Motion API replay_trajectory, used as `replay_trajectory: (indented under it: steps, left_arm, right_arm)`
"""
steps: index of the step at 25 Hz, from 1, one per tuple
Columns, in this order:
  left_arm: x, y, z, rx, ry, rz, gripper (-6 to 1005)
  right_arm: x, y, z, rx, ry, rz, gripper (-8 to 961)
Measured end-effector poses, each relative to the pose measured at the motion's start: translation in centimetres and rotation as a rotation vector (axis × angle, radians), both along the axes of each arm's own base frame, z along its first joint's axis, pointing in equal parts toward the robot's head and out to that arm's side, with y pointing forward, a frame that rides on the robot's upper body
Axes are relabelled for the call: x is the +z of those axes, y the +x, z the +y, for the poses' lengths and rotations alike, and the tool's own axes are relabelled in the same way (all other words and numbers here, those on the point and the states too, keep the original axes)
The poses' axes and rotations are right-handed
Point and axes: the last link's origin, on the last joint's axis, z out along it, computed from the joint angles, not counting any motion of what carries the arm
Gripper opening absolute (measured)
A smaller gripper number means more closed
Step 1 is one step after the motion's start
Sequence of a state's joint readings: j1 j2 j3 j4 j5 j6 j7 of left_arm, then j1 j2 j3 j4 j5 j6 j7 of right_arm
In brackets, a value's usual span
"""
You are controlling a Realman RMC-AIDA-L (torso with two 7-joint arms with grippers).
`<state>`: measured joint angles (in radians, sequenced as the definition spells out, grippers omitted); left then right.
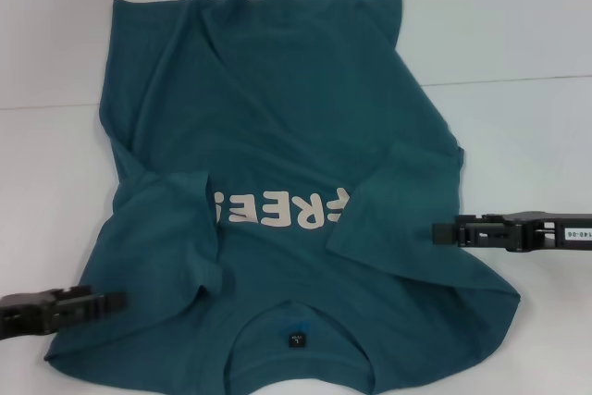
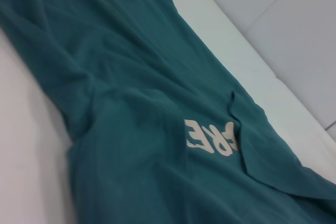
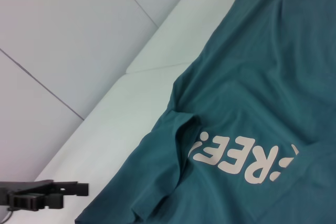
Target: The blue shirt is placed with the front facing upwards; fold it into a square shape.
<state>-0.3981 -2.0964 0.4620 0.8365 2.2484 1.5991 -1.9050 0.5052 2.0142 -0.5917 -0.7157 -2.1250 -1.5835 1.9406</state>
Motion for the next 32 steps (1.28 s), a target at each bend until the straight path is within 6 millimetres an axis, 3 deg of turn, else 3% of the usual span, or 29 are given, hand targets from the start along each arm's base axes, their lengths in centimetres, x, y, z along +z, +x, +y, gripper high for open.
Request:
replay_trajectory:
  steps: [6,17,32]
  left_arm:
    - [1.7,-1.3,-0.8,0.052,0.006,0.048,869]
    - [2.3,-3.0,-1.8,0.151,-0.035,0.123,867]
    - [1.4,-2.7,-1.5,0.161,-0.107,0.158,865]
  right_arm:
    - [-0.2,-0.6,0.5,0.036,0.001,-0.008,884]
    - [-0.4,-0.9,1.1,0.040,0.016,-0.016,885]
    - [0.0,-0.8,1.3,0.027,0.028,-0.010,884]
